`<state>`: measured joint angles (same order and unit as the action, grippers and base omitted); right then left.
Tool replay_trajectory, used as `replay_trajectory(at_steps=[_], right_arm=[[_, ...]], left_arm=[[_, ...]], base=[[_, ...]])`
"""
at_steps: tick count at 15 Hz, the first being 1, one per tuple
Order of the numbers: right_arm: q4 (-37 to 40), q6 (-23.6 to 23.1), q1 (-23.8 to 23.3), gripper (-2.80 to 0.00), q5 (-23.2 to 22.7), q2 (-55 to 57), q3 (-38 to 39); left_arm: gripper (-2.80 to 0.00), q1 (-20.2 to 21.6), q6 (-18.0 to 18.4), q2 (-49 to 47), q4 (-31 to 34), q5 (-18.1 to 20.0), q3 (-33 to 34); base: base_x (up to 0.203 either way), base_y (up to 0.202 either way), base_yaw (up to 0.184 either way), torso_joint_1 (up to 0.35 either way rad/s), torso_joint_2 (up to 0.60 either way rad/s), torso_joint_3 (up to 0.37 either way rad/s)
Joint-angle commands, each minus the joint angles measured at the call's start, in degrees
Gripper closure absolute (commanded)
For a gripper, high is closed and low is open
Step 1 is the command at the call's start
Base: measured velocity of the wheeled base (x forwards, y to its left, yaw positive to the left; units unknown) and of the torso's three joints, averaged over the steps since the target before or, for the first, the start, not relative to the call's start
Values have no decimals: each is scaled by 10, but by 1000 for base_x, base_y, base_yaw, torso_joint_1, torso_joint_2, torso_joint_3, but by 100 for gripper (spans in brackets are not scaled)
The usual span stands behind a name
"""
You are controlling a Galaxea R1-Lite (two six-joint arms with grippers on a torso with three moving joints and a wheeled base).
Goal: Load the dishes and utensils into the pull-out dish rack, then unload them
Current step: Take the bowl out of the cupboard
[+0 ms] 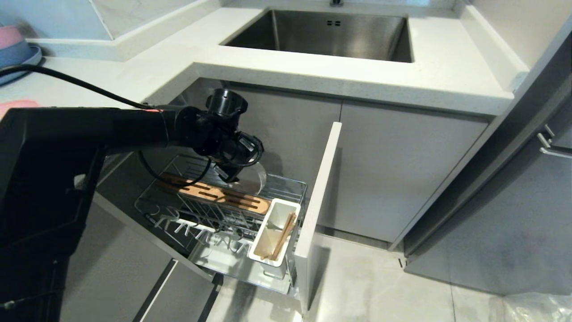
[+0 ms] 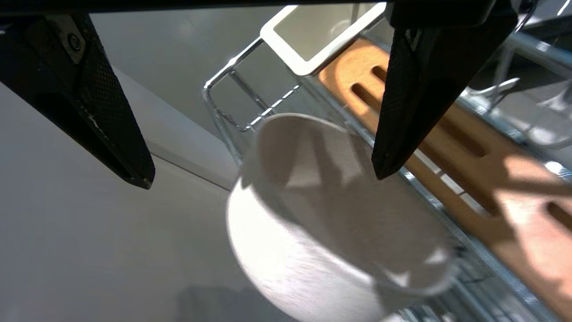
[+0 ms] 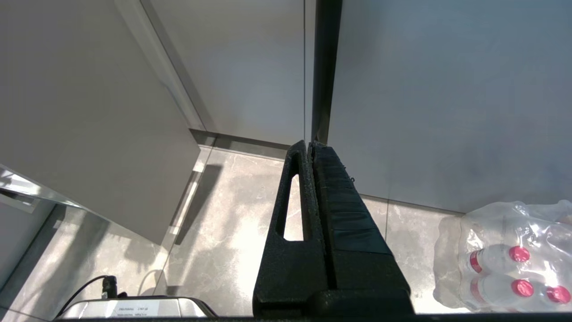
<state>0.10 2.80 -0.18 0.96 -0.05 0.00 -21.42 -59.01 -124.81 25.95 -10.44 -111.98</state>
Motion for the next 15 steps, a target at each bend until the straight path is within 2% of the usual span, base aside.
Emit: replay_trajectory(at_steps=[1,13,14,15], right_arm=[[0,0,0,0,0,0,1],[0,0,0,0,0,0,1],[0,0,0,0,0,0,1],[0,0,0,0,0,0,1]], left_arm=[[-280,3,-2,-8,-3,2,0],[-280,14,8,-19,-4,9,0],[0,14,9,-20,-4,9,0],[0,14,9,-19,-3,9,0]], base=[[0,0,0,0,0,0],[0,0,0,0,0,0],[0,0,0,0,0,0],[0,0,0,0,0,0]])
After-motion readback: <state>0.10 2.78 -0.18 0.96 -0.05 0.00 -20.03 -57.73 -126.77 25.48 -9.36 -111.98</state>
